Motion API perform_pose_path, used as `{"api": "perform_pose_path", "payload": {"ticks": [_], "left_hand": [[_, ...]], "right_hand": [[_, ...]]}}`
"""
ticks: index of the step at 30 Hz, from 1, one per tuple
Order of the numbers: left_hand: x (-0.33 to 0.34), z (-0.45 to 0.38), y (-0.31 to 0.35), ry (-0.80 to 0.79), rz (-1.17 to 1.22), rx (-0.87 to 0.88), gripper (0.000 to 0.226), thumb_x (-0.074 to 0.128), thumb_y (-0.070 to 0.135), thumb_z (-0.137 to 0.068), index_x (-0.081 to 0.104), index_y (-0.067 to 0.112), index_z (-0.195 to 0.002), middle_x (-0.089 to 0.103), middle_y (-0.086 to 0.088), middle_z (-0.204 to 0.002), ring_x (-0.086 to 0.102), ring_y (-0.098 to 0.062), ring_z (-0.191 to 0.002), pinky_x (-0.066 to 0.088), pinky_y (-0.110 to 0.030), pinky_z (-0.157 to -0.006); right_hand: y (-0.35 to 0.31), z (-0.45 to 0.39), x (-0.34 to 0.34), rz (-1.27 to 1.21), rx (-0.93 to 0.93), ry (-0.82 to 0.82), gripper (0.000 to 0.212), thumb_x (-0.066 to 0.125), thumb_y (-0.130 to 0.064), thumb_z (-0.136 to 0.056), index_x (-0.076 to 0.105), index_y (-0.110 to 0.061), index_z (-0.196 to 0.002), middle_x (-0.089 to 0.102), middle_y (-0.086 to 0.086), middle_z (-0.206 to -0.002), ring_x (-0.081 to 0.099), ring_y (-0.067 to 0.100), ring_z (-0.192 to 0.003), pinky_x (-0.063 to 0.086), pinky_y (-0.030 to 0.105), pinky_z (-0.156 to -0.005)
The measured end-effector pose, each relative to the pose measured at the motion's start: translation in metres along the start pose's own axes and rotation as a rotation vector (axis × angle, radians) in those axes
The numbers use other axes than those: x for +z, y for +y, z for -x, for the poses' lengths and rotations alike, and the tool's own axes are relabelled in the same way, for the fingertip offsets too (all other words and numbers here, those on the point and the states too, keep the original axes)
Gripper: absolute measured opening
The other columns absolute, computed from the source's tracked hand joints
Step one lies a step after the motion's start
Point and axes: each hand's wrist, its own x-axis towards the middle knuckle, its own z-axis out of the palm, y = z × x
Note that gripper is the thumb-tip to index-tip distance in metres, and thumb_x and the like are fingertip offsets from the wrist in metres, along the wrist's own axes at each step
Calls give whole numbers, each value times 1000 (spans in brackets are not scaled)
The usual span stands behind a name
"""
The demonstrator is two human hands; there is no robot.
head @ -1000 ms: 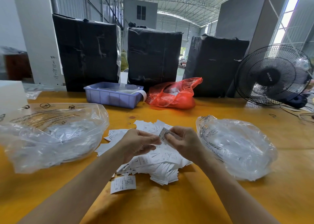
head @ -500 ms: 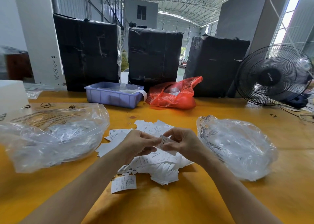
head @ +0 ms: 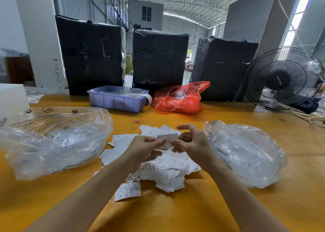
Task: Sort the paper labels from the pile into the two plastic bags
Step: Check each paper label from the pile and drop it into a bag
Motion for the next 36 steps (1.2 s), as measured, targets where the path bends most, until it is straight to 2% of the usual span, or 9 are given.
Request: {"api": "perform_pose_path", "payload": {"ticks": [3,5,11,16,19,23,26,30,36], "left_hand": [[-1,1,1,-9,-9,8,23,76,19,-77,70,4,-94,72,-6,-75,55,-10,-57,48,-20,-54],[0,1,0,3,-29,37,21,78,12,-74,68,6,-92,72,-8,-73,57,-10,-54,50,-20,-53],[-2,1,1,5,-18,85,11,74,14,-79,71,4,-84,73,-11,-74,67,-13,-56,52,-19,-52],[1,1,-1,-4,-9,83,8,72,14,-80,73,6,-82,73,-9,-74,70,-17,-67,57,-25,-62],[2,1,-2,25,-2,85,9,72,16,-80,74,7,-81,72,-10,-75,70,-20,-73,58,-29,-67],[4,0,-2,120,95,67,14,70,18,-83,73,5,-80,70,-10,-72,67,-16,-62,54,-23,-54],[5,-1,-2,161,148,32,23,69,23,-84,70,0,-89,68,-14,-77,65,-21,-68,53,-26,-55],[6,-2,-1,166,209,-18,24,70,22,-85,68,0,-94,67,-15,-81,65,-21,-70,53,-26,-55],[8,-4,-1,211,357,-58,19,68,16,-86,67,0,-96,66,-14,-84,63,-23,-74,55,-31,-65]], "right_hand": [[2,0,2,-7,-32,39,27,67,0,-83,59,-4,-109,68,7,-72,66,13,-57,54,23,-58],[3,0,4,70,-65,33,24,65,0,-85,64,-4,-108,68,4,-69,64,10,-55,55,27,-59],[5,0,7,107,-67,29,28,67,-2,-84,66,-5,-112,69,11,-72,61,10,-54,55,32,-64],[4,1,10,88,-41,-19,24,69,-6,-84,69,-7,-108,65,4,-65,53,3,-48,49,19,-55],[3,2,14,96,-6,-55,24,67,-15,-86,69,-9,-110,64,-8,-62,56,1,-50,49,18,-54],[1,5,17,-1,84,-160,42,71,-14,-82,61,-8,-122,63,3,-75,65,13,-61,58,29,-66],[0,6,20,-59,120,-166,52,71,1,-78,56,-4,-128,62,10,-85,67,16,-63,59,29,-69],[-4,6,19,-87,132,-150,52,70,3,-79,55,-4,-128,60,16,-100,65,18,-66,59,31,-74],[-6,8,21,-107,127,-165,48,68,-6,-83,54,-7,-130,66,12,-87,62,15,-66,56,25,-72]]}}
